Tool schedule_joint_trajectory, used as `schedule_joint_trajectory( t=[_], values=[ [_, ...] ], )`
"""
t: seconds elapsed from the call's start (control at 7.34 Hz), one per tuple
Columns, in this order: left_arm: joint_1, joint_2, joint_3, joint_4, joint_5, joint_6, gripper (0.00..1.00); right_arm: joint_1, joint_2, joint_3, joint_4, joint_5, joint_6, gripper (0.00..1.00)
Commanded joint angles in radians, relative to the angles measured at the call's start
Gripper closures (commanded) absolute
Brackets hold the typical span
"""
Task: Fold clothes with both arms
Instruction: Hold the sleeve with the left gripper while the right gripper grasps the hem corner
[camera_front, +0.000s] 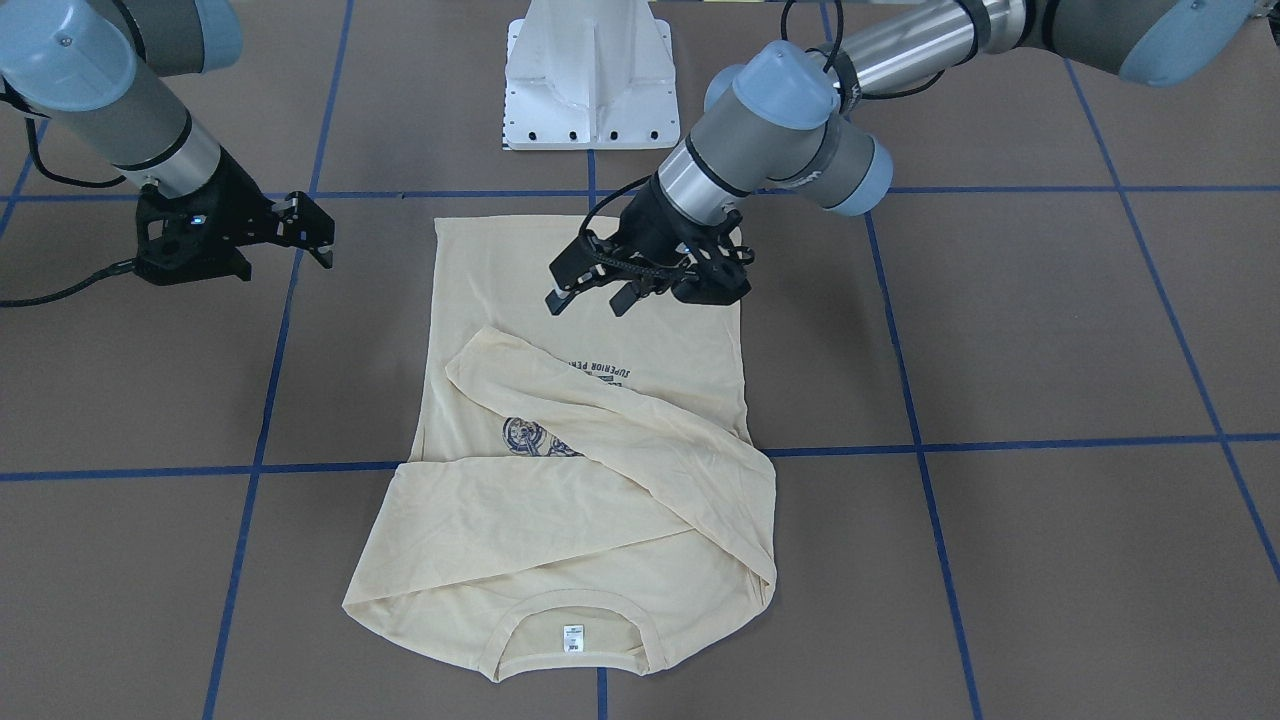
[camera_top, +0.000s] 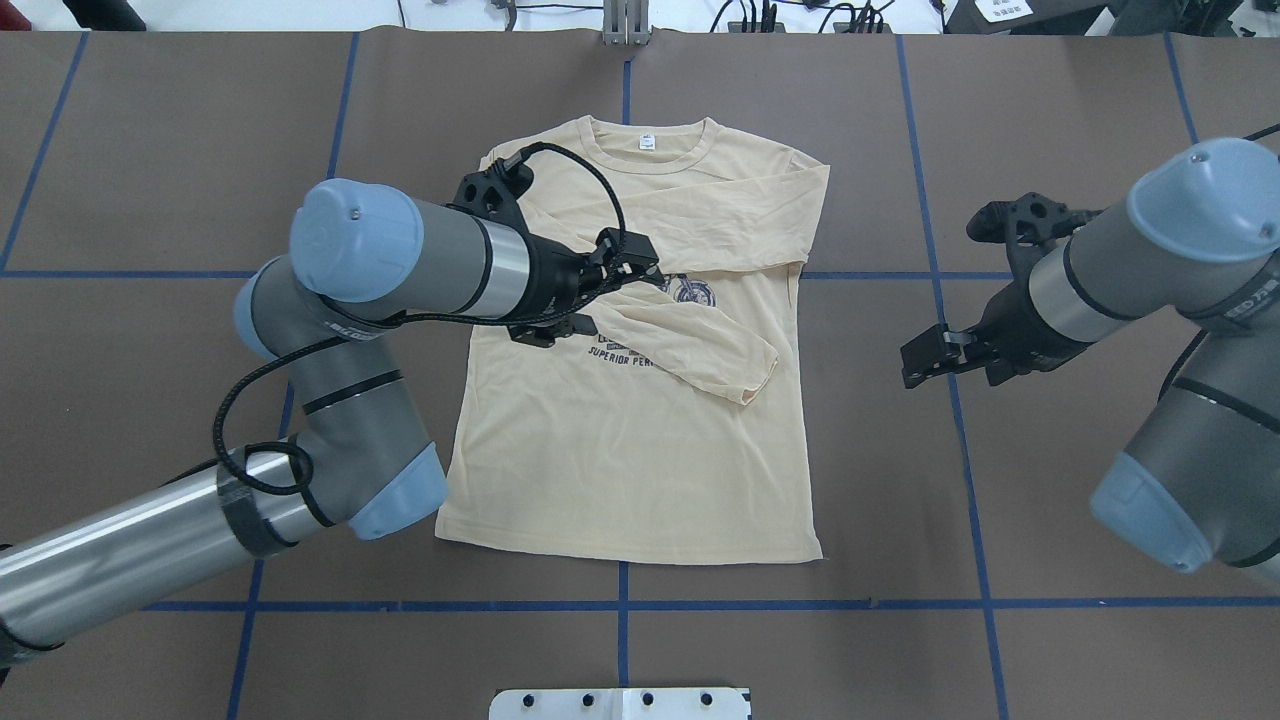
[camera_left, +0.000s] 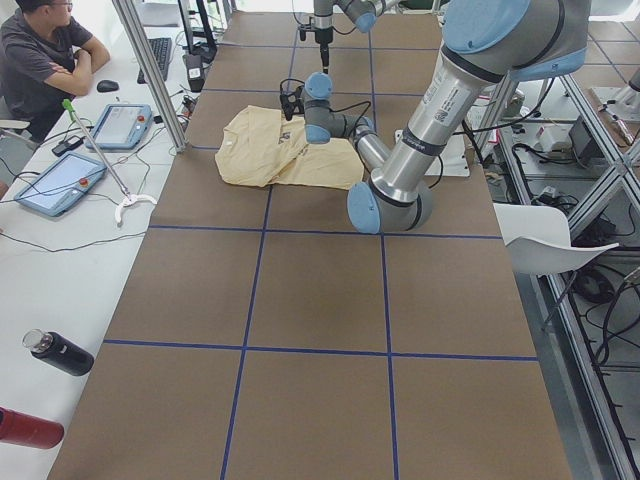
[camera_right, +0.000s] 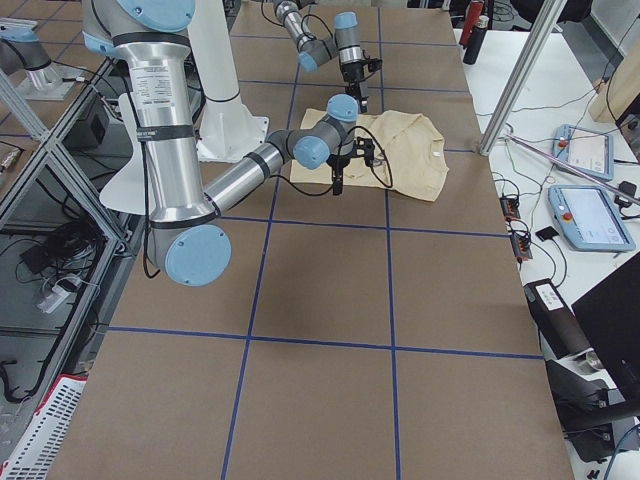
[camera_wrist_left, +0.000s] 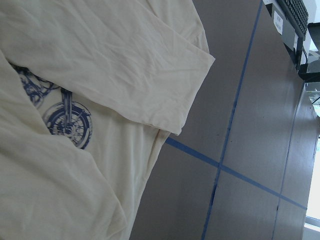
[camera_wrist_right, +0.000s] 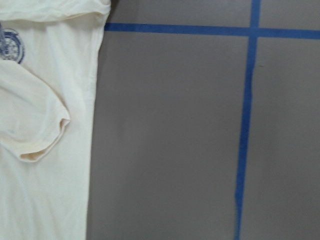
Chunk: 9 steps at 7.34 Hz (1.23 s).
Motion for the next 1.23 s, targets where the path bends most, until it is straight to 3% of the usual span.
schedule_joint_trajectory(
  t=[0.0,0.27,0.54,0.95,1.09],
  values=[
    [-0.019,0.095,-0.212,0.219,-0.008,0.095,0.0,-0.161,-0.007,-0.002,0.17,-0.071,0.229,0.0],
    [-0.026,0.143,-0.299,0.265,-0.002,0.105,0.0,-0.3,0.014,-0.006,0.191,-0.179,0.339,0.0],
    [-0.025,0.143,-0.315,0.267,0.006,0.105,0.0,-0.317,0.063,-0.081,0.182,-0.179,0.339,0.01],
    [-0.025,0.146,-0.322,0.267,0.007,0.104,0.0,-0.322,0.102,-0.144,0.177,-0.179,0.339,0.14],
    [-0.025,0.145,-0.324,0.267,0.007,0.104,0.0,-0.329,0.108,-0.172,0.177,-0.177,0.339,0.13]
  ],
)
